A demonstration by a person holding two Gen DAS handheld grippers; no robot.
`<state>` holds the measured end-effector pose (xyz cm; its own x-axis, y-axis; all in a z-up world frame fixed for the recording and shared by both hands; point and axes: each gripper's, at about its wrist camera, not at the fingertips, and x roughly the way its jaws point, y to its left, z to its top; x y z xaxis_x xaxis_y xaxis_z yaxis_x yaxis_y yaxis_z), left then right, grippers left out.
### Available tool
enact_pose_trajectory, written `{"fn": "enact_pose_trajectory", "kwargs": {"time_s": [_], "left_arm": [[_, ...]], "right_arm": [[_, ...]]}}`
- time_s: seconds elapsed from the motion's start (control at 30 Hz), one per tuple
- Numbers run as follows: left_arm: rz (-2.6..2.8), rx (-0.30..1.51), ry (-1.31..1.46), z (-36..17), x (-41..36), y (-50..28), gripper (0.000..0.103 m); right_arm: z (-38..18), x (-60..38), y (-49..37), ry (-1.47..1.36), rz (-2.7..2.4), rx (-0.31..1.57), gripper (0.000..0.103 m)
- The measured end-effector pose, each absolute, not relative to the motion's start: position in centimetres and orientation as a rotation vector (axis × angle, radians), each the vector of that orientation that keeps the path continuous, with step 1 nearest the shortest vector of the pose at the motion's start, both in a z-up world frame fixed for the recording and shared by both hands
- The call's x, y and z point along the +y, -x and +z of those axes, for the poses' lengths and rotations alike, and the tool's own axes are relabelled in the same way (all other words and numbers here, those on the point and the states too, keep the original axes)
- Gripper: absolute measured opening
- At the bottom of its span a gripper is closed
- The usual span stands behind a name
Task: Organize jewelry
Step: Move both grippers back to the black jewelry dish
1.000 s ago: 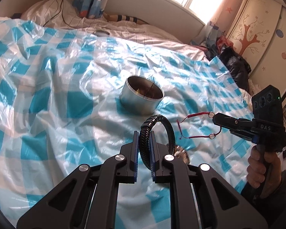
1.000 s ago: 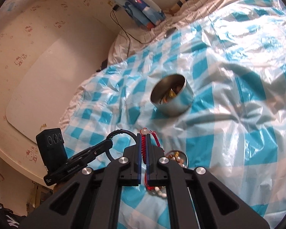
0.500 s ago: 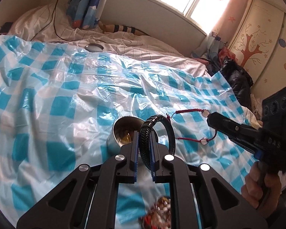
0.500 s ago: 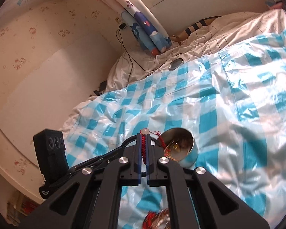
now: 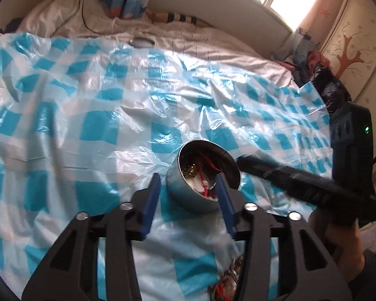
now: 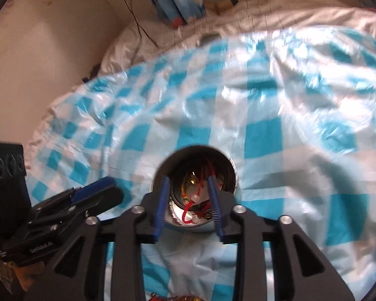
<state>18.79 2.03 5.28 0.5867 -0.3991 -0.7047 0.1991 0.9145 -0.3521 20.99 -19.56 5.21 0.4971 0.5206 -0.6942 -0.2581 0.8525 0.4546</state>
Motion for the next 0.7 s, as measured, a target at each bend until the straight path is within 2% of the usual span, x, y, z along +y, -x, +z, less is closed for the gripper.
{"fn": "enact_pose_trajectory", "kwargs": {"time_s": [0.17,0.33,0.5,0.63,0.67,0.7], "left_arm": [[-0.399,0.921,0.214,4.7,2.1,-15.8,0.046],[-0.433,0.971,0.184,3.1,1.5,-11.9,0.048],[-0.468,0.990,0.162,2.2,0.2,-9.9,0.052],[-0.467,0.987,0.157,2.2,0.3,-9.5,0.055],[-0.467,0.987,0.164,2.3,0.4,-9.6,0.056],[-0.465,0.988,0.173,2.2,0.6,-9.6,0.056]], "right_arm": [[5.9,-21.9,-16.2,-0.284,0.488,1.006,0.042],[2.3,-23.4,-11.0,-0.334,0.491,1.125,0.042],[-1.1,-23.4,-9.7,-0.419,0.497,1.222,0.041],[-1.8,-22.9,-9.7,-0.438,0.507,1.226,0.041],[-1.9,-22.9,-9.8,-0.445,0.510,1.225,0.039],[-2.2,-22.8,-9.9,-0.461,0.516,1.227,0.032]]}}
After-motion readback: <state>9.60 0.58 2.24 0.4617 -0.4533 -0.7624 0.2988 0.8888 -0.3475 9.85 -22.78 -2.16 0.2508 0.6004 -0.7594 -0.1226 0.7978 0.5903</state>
